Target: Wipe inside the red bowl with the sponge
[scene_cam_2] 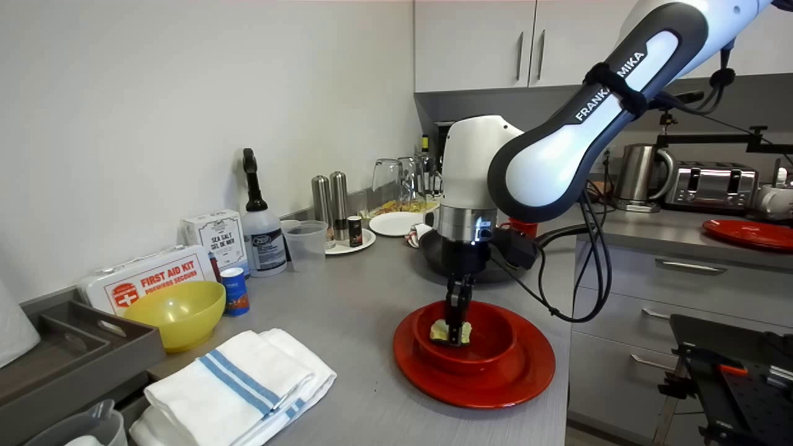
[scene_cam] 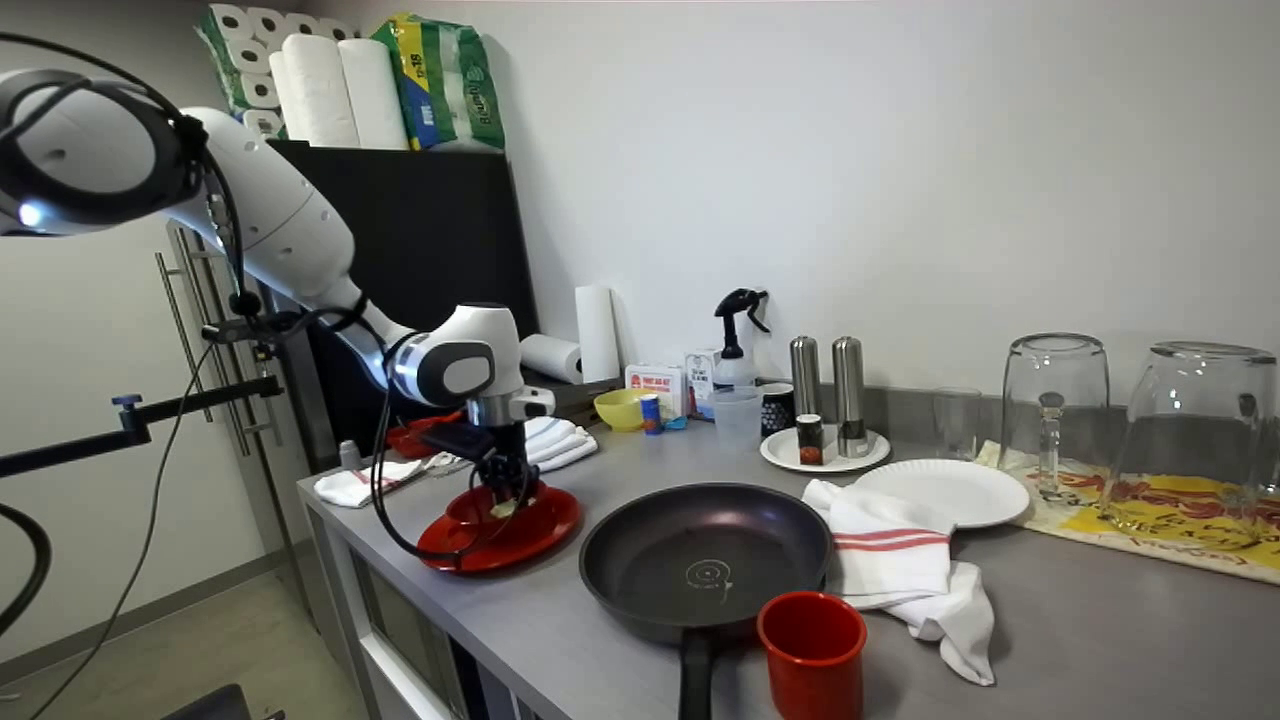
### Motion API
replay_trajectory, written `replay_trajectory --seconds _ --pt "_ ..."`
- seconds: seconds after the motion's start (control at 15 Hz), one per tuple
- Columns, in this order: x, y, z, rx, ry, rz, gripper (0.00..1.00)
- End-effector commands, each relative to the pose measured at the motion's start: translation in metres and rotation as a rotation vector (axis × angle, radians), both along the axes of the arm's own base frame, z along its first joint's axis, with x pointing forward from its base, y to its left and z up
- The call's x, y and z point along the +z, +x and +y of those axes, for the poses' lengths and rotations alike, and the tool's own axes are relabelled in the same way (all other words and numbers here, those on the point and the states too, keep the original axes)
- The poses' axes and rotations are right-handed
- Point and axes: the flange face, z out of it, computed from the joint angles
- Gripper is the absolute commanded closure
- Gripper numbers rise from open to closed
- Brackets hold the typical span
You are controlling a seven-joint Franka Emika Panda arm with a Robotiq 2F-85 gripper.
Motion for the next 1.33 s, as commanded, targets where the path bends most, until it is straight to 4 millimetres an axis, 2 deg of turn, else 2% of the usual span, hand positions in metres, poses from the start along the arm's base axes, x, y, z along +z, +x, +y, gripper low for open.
replay_trajectory --seconds 0.0,0.33,0.6,0.93,1.27 --pt "0.003 0.003 -0.002 -0.017 -0.010 -0.114 0.75" --pt "0.029 -0.002 -0.019 -0.036 0.005 -0.355 0.75" --pt "0.035 -0.008 -0.029 -0.052 0.005 -0.435 0.75" --pt "0.027 -0.012 -0.039 -0.083 0.001 -0.414 0.75" --pt "0.019 -0.014 -0.037 -0.103 0.004 -0.400 0.75"
